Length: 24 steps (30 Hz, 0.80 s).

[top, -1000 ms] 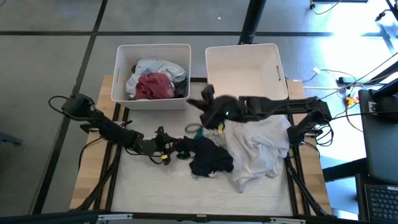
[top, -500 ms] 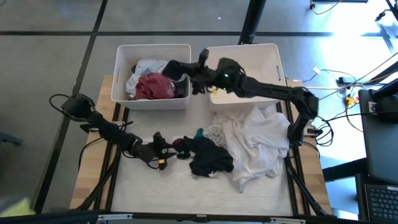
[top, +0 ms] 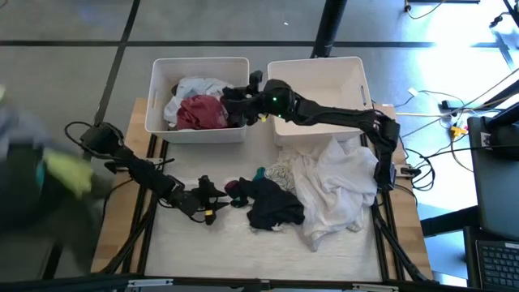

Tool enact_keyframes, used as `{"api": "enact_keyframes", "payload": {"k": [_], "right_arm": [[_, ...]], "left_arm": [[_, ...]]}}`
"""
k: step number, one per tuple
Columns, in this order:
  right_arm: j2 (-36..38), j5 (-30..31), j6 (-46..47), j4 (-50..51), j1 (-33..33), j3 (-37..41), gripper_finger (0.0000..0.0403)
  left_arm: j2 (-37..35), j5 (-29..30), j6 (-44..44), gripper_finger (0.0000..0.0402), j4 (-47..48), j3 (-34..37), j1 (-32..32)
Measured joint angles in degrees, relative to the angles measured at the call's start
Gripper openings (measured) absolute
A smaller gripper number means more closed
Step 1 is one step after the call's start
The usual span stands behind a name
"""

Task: Sort clothes
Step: Put the black sock into the left white laundry bin

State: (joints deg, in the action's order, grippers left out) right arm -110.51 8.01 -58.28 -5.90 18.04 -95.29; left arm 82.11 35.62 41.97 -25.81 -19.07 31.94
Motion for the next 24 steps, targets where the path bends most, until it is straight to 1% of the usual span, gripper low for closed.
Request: {"api": "enact_keyframes", "payload": {"k": [5,8,10,13,15,18,24], "right_arm": [[4.65,3.54,-0.43,10.46,-3.68,-0.01,0.0214],[7.15,4.67,2.07,19.21,-6.93,-0.07,0.0246],[7.83,2.52,5.44,25.24,-9.44,-0.08,0.0258],[7.69,-4.23,10.6,31.08,-13.63,0.4,0.0263],[6.67,-7.5,13.03,31.51,-16.69,1.31,0.0263],[4.3,-8.57,14.89,31.16,-21.0,3.37,0.0258],[-1.92,-7.56,18.09,28.49,-26.86,4.46,0.0248]], "left_arm": [[0.0,0.0,0.01,0.0169,0.01,0.0,0.0],[0.0,0.0,0.01,0.0169,-0.02,0.0,0.0],[0.0,0.0,0.01,0.0169,-0.02,0.0,0.0],[0.0,0.02,-0.04,0.0169,-0.04,0.0,0.0],[0.0,0.02,-0.24,0.0169,-0.04,0.0,-0.02],[0.0,0.04,-0.37,0.0169,0.03,0.0,-0.02],[0.0,0.04,-0.36,0.0169,0.18,0.0,-0.04]]}}
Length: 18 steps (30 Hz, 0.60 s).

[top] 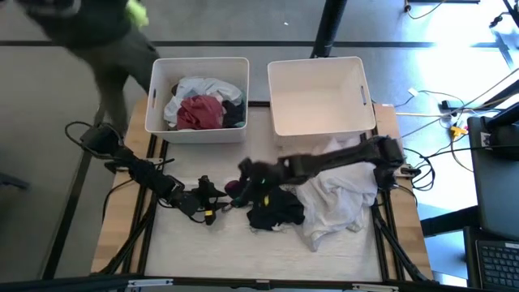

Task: Sort clothes
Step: Put the black sock into the left white laundry bin

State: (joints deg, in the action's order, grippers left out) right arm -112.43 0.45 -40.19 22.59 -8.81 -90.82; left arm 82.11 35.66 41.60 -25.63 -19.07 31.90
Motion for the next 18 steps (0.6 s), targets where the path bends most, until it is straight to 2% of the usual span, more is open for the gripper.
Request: {"api": "enact_keyframes", "payload": {"k": [11,18], "right_arm": [[-11.41,0.65,10.15,-3.73,-1.88,0.1,0.0228],[-13.66,4.03,9.9,-5.61,-1.54,0.1,0.0188]], "left_arm": [[0.0,0.0,0.37,0.0169,0.15,0.0,0.0],[0.0,0.0,0.39,0.0169,0.16,0.0,0.0]]}}
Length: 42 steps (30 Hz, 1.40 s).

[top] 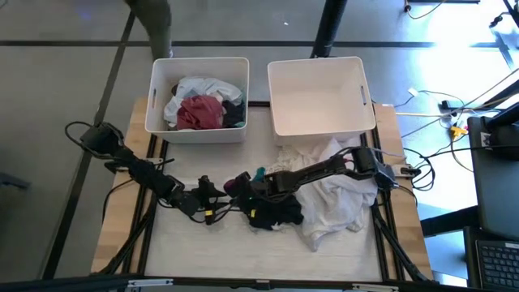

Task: Sort clothes
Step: Put the black sock into the left white laundry bin

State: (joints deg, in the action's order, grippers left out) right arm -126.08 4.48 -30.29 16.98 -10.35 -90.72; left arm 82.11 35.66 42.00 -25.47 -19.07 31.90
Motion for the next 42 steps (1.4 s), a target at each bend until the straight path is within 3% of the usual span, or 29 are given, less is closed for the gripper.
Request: {"api": "enact_keyframes", "payload": {"k": [9,15,20,29,34,42], "right_arm": [[0.02,2.07,-9.59,-0.44,-0.05,-0.61,0.0016],[2.41,6.26,-14.91,0.84,-0.13,-2.1,0.0029],[7.33,8.53,-19.91,1.69,0.0,-3.31,0.0008],[14.41,24.21,-34.38,2.4,2.23,-7.96,0.002],[14.97,24.94,-39.48,0.99,6.89,-12.68,0.0016],[14.99,23.18,-43.69,-11.3,16.59,-13.64,0.003]], "left_arm": [[0.0,0.0,-0.17,0.0169,0.65,0.0,0.0],[0.0,0.02,0.02,0.0169,1.0,0.0,0.0],[0.0,0.02,0.02,0.0169,1.0,0.0,0.0],[0.0,0.04,0.02,0.0169,1.38,0.0,0.0],[0.0,0.04,0.16,0.0169,1.38,0.0,0.0],[0.0,0.04,0.28,0.0169,1.37,0.0,0.0]]}}
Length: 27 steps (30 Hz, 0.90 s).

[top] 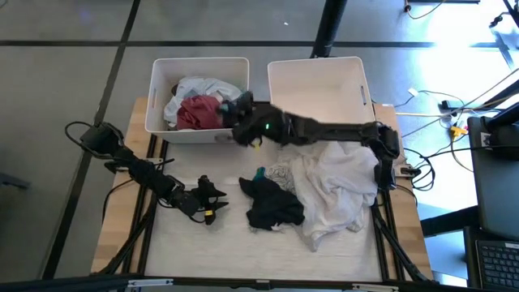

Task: Sort clothes
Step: Put the black sock into the left white laundry bin, then put the black shorts into the left white laundry bin

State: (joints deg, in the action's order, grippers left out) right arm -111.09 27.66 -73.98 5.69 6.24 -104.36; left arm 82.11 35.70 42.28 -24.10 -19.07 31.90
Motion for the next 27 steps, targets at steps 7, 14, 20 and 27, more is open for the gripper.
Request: {"api": "enact_keyframes", "payload": {"k": [7,14,20,27], "right_arm": [[-0.29,-6.76,7.59,-1.89,8.05,0.0,0.0032],[-0.39,-13.3,17.53,3.78,10.42,0.0,0.0073],[-0.39,-15.09,18.01,12.1,8.59,0.0,0.0178],[2.22,-11.96,20.0,27.67,3.78,0.0,0.0262]], "left_arm": [[0.0,0.0,-0.02,0.0169,-0.04,0.0,0.0],[0.0,0.0,0.68,0.0169,-0.04,0.0,0.0],[0.0,0.0,1.07,0.0169,-0.05,0.0,0.0],[0.0,-0.02,1.23,0.0169,-0.06,0.0,0.0]]}}
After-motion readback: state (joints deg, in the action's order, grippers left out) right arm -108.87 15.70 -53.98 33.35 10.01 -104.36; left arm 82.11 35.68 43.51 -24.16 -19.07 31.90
